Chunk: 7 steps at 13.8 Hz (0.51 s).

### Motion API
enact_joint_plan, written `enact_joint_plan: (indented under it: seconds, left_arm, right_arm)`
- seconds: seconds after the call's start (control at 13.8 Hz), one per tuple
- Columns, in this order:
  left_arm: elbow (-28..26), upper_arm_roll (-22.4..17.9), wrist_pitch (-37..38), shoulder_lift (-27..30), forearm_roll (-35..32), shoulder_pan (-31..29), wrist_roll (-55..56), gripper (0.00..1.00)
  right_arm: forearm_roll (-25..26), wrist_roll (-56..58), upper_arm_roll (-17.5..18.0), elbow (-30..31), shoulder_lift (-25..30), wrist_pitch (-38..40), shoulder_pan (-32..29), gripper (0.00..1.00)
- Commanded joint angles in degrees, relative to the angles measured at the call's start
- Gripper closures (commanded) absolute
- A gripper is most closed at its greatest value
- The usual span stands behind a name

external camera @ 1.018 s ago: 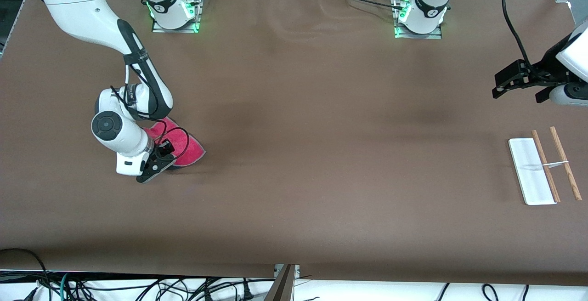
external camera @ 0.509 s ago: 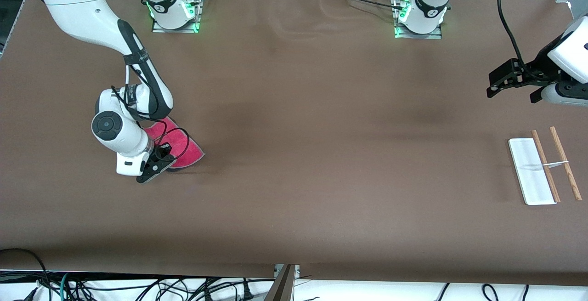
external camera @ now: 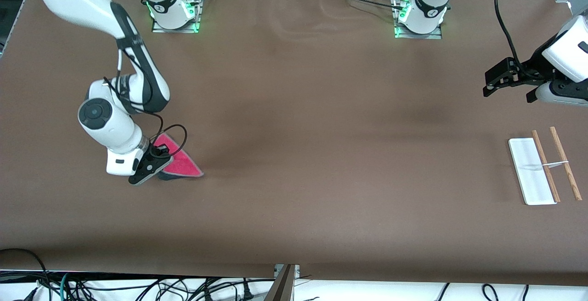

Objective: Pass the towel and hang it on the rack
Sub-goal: 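Close the right gripper on the towel edge and lift it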

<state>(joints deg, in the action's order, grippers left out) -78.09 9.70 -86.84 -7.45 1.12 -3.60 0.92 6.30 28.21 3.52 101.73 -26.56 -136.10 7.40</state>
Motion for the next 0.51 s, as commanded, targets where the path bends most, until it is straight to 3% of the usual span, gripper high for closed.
enact_joint_plan:
  seconds: [0.0,0.44]
  left_arm:
    - [1.3,-0.2,0.7,-0.3,-0.8,0.2,0.6,0.0]
    - [1.3,-0.9,0.6,-0.4,-0.9,-0.4,0.7,0.0]
  right_arm:
    - [-2.6,-2.6,4.6,-4.8,2.6,8.2,-0.4,1.0]
    - [-2.8,-17.6,19.7,-11.0,2.6,11.5,-0.1,1.0]
